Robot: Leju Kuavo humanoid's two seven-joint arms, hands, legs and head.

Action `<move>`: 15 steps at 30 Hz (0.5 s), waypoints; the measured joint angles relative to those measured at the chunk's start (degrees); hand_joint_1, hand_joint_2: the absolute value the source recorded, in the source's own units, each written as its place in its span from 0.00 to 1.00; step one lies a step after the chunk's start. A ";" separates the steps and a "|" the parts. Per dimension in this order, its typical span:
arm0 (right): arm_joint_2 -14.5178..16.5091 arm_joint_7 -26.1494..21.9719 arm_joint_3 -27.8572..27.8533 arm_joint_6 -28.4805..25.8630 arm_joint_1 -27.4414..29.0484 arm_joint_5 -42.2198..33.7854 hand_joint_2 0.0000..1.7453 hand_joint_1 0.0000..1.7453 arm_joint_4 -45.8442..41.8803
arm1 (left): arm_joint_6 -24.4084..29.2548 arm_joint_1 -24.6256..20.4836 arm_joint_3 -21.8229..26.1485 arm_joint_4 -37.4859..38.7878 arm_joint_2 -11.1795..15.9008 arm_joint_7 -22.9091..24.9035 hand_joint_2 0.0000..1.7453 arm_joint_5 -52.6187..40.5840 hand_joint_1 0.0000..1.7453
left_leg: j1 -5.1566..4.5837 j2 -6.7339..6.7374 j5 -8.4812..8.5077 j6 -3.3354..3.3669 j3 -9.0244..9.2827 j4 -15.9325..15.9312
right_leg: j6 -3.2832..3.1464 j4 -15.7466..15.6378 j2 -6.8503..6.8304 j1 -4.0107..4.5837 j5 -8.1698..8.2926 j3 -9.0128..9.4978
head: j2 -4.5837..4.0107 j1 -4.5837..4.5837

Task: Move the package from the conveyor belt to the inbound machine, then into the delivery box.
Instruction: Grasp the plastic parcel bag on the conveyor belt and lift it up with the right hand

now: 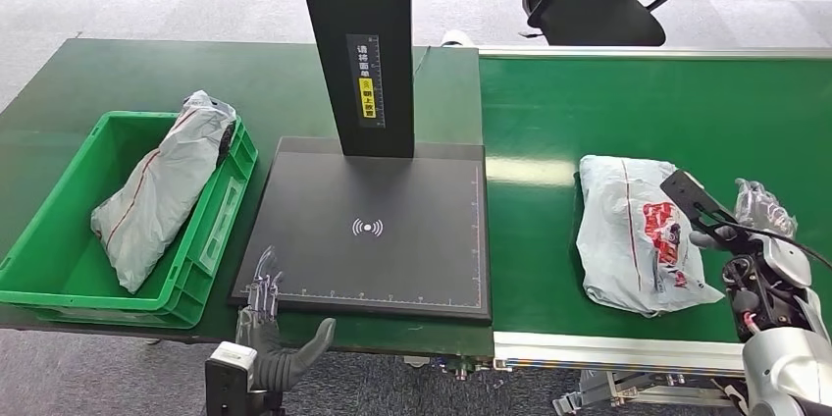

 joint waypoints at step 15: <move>-0.79 -0.84 -1.14 5.65 0.14 1.10 1.00 0.00 2.85 | -0.03 -0.81 0.04 1.72 0.01 -0.01 1.00 0.39 0.00 | 0.00 0.00 0.00 0.00 0.00 0.00 | 0.00 0.00 0.00 0.00 0.00 -0.01 | 0.00 0.01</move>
